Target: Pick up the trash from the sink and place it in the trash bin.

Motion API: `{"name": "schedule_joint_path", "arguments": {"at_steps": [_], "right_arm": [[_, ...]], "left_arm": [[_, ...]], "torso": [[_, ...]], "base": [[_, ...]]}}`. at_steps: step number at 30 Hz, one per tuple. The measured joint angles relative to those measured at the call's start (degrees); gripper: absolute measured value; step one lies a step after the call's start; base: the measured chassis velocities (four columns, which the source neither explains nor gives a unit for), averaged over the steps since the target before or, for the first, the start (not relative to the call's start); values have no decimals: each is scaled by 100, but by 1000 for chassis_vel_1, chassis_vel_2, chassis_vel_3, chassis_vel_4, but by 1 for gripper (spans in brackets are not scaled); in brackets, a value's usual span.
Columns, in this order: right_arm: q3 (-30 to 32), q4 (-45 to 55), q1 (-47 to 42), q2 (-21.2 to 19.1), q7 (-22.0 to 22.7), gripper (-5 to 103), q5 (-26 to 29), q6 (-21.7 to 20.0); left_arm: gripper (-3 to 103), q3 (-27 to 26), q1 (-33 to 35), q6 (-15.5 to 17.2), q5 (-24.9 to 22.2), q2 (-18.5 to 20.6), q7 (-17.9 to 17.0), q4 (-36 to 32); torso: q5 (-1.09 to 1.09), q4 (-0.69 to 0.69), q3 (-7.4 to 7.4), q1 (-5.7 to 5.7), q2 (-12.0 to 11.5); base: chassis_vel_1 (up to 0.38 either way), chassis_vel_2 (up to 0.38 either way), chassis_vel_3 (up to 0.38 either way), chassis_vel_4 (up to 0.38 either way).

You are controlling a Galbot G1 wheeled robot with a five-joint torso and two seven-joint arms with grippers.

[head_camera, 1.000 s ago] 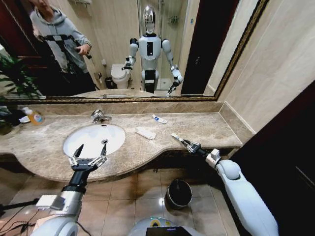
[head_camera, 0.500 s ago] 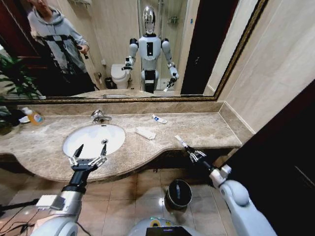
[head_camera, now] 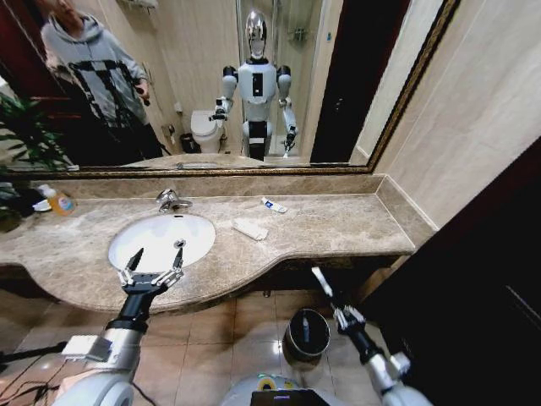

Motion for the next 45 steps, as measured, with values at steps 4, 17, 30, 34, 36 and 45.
{"name": "schedule_joint_path", "arguments": {"at_steps": [4,17,30,34,36,45], "right_arm": [[1,-582,177,67,33,16,-607,89],[-150,-2942,1706,26,425,16,-3014,-406],[-227,-4953,3151,-6,521,16,-4691,-403],[-230,-5571,3562,-30,571,16,-4749,-337],[-230,-5854,3774,-38,612,16,-4789,-301],[-192,-6791,4405,-30,769,16,-5084,-180]], "left_arm": [[100,0,0,0,0,0,0,0],[100,0,0,0,0,0,0,0],[100,0,0,0,0,0,0,0],[100,0,0,0,0,0,0,0],[100,0,0,0,0,0,0,0],[100,0,0,0,0,0,0,0]], "torso": [[1,0,0,0,0],[1,1,1,1,0],[1,0,1,1,-1],[2,0,1,1,-1],[1,1,1,2,-1],[1,1,1,2,-1]], "base": [[0,0,0,0],[0,0,0,0],[0,0,0,0],[0,0,0,0],[0,0,0,0],[0,0,0,0]]}}
